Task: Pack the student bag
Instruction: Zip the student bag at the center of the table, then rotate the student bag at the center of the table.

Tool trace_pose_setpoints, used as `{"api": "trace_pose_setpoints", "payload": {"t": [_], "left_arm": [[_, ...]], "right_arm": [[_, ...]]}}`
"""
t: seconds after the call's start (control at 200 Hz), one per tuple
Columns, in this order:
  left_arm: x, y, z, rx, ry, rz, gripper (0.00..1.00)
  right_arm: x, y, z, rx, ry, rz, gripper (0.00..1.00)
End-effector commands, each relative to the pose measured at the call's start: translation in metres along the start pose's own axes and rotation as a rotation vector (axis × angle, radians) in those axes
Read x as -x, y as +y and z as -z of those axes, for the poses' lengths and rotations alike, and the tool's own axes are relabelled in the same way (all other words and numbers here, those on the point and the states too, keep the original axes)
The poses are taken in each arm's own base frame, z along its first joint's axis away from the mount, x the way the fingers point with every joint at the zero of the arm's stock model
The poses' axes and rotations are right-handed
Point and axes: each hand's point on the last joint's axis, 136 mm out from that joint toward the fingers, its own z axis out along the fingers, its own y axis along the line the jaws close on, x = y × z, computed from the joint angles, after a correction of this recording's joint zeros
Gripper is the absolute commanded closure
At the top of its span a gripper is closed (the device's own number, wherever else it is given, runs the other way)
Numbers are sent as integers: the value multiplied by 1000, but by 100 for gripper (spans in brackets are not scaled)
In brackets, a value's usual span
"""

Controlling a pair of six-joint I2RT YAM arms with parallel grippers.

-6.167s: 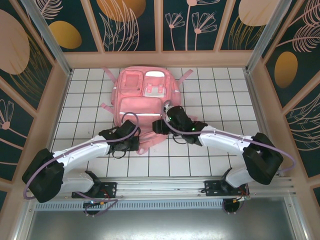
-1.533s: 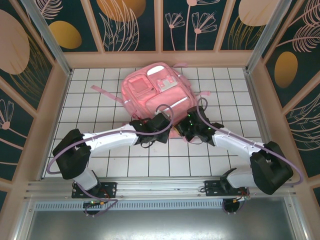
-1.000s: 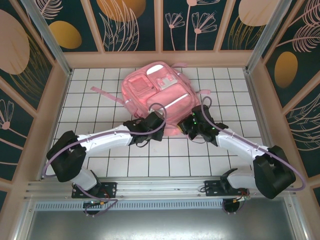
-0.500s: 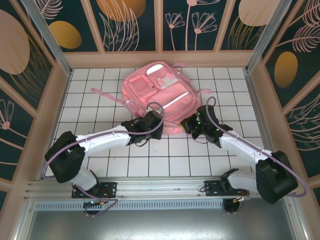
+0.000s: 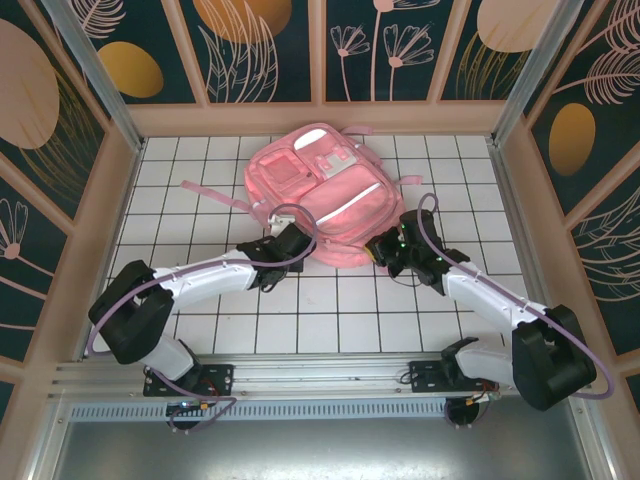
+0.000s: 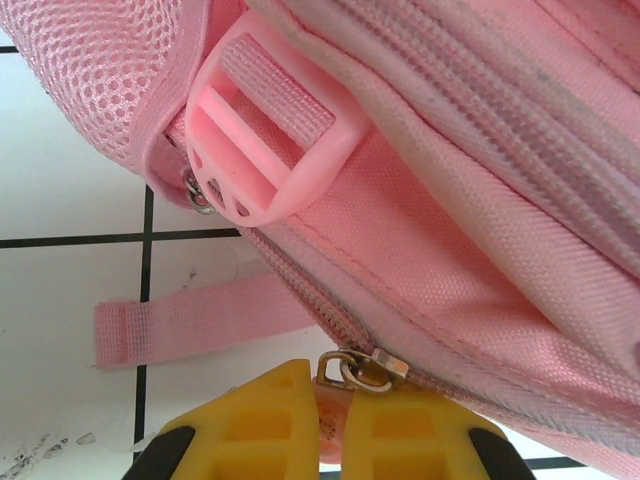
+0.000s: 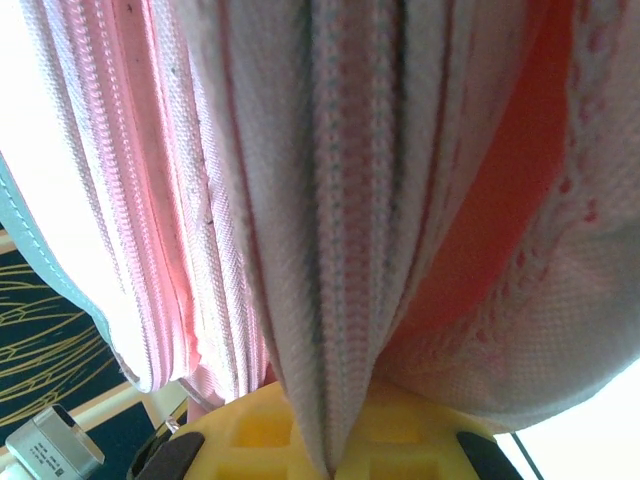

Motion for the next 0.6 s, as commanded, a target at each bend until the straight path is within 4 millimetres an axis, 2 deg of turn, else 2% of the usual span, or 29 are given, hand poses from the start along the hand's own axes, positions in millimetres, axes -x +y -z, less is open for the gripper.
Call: {"api": "trace_pose_setpoints", "payload": {"t": [0.0, 0.025, 0.18, 0.27, 0.38, 0.41, 0.42, 0.455, 0.465, 0.596], "left_arm": [[7, 59, -10, 250, -28, 17, 100], [8, 59, -13, 247, -25, 24, 100], [14, 63, -31, 224, 10, 71, 85], [27, 59, -30, 201, -9, 65, 74], [44, 60, -12, 188, -57, 61, 60], [47, 62, -6, 186, -61, 59, 53], [56, 59, -2, 176, -79, 68, 51], [63, 60, 8, 172, -91, 69, 45], [64, 61, 10, 171, -94, 68, 42], [84, 86, 48, 237, -159, 90, 12]], "right_arm": [[29, -4, 7, -26, -127, 26, 100], [29, -5, 7, -28, -129, 32, 100], [28, -8, 4, -48, -119, 95, 100], [23, -10, -5, -57, -82, 158, 100], [5, -11, -21, -90, -13, 252, 100], [-1, -12, -25, -114, 4, 284, 100], [-3, -12, -26, -123, 8, 294, 100], [-5, -10, -29, -141, 13, 336, 100], [-12, -9, -31, -142, 28, 360, 100], [-49, -6, -44, -169, 116, 564, 100]]}}
